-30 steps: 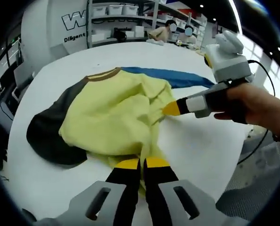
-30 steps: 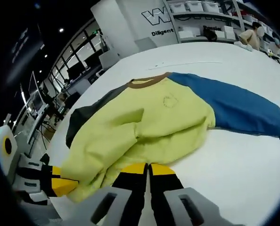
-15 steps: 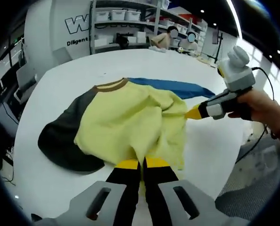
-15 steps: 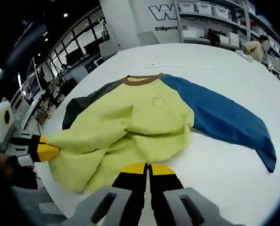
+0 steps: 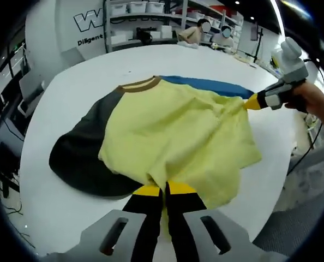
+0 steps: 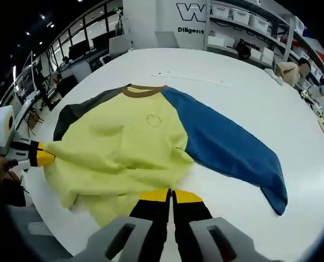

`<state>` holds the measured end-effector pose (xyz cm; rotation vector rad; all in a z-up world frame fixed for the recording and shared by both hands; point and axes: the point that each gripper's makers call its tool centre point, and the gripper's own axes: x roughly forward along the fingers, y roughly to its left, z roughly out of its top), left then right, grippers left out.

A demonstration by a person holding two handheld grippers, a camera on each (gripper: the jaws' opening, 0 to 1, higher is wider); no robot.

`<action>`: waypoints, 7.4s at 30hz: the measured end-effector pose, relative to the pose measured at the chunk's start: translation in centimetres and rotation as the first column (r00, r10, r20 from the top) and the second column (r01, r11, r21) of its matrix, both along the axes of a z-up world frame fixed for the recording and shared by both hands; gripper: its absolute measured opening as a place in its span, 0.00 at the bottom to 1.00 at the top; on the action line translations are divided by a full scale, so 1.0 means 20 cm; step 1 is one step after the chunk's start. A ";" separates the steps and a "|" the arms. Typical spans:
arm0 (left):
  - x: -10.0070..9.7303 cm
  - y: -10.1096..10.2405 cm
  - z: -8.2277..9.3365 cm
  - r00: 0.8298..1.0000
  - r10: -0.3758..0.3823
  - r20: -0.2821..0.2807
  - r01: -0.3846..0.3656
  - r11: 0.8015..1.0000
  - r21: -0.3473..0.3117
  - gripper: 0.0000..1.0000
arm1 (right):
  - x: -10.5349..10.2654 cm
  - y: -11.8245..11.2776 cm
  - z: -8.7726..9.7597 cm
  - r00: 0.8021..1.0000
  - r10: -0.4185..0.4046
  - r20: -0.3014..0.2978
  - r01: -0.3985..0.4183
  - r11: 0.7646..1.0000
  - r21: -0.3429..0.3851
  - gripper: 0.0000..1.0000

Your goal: Fold the garment on the visible template until the final outline fits inside the template.

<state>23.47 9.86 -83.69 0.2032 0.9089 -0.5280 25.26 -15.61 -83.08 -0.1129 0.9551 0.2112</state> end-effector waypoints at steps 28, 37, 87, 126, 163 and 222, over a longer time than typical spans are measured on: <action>0.15 0.06 -0.11 0.993 0.052 0.104 -0.054 0.998 0.020 0.01 | 0.21 0.05 -0.15 0.989 0.065 0.134 -0.065 0.998 -0.001 0.00; 0.17 0.07 -0.10 0.992 0.067 0.104 -0.065 0.998 -0.028 0.05 | 0.23 0.06 -0.15 0.989 0.042 0.145 -0.047 0.998 0.030 0.00; -0.13 0.15 -0.12 0.996 -0.047 0.078 0.053 0.996 -0.074 0.22 | -0.27 0.16 -0.18 0.998 0.065 -0.010 -0.062 0.984 0.169 0.24; -0.13 0.04 0.21 0.971 -0.171 0.166 0.178 0.984 -0.028 0.01 | -0.34 0.01 0.04 0.996 0.087 0.005 -0.087 0.993 0.075 0.00; 0.04 -0.56 -0.04 0.914 -0.405 0.022 0.404 0.914 0.044 0.00 | -0.41 -0.01 -0.11 0.992 0.119 -0.051 -0.117 0.993 0.033 0.00; -0.21 -0.47 -0.11 0.871 -0.486 0.074 0.486 0.874 0.015 0.23 | -0.45 -0.04 -0.19 0.985 0.125 -0.117 -0.124 0.992 0.015 0.00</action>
